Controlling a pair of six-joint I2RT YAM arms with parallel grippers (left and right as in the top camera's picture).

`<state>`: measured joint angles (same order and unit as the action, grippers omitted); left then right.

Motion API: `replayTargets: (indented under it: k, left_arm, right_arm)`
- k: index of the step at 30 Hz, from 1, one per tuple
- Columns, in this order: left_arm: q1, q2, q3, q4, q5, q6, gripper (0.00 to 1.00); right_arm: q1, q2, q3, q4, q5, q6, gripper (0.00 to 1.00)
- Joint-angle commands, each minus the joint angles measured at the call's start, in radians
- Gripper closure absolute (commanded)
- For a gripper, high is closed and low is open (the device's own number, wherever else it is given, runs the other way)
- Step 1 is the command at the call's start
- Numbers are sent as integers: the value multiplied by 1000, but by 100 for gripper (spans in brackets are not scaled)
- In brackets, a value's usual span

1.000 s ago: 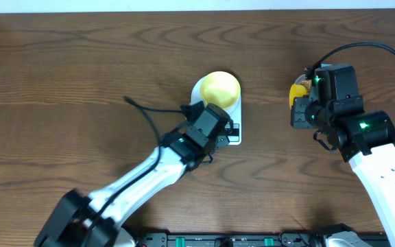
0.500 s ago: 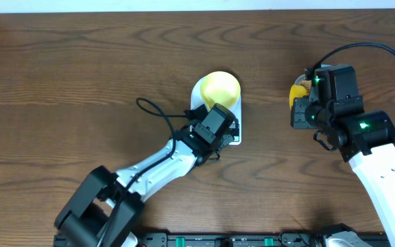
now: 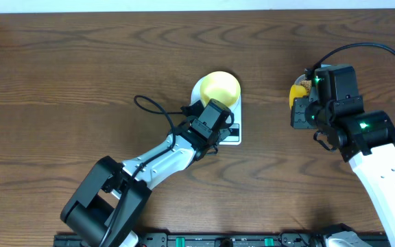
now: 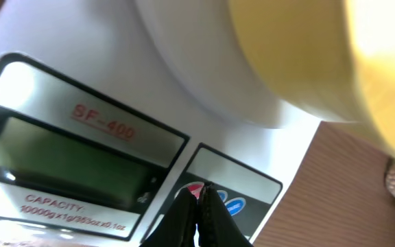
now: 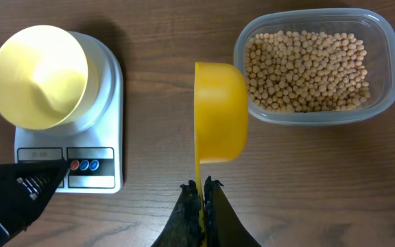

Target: Scoop item into bowl and weigh 50g on scale

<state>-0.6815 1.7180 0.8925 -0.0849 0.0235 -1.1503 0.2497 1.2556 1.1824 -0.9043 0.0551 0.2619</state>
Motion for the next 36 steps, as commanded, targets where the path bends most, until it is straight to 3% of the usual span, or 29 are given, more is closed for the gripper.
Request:
replayTargets:
  k: [1,36]
  left_arm:
    - [3,27,-5,11,-12,-5,93]
    - [4,76,-5,21,24,-34,93]
  right_arm:
    - [-9,3,1,0,-1,-5,99]
    - [-9,3,1,-1,-1,-5,99]
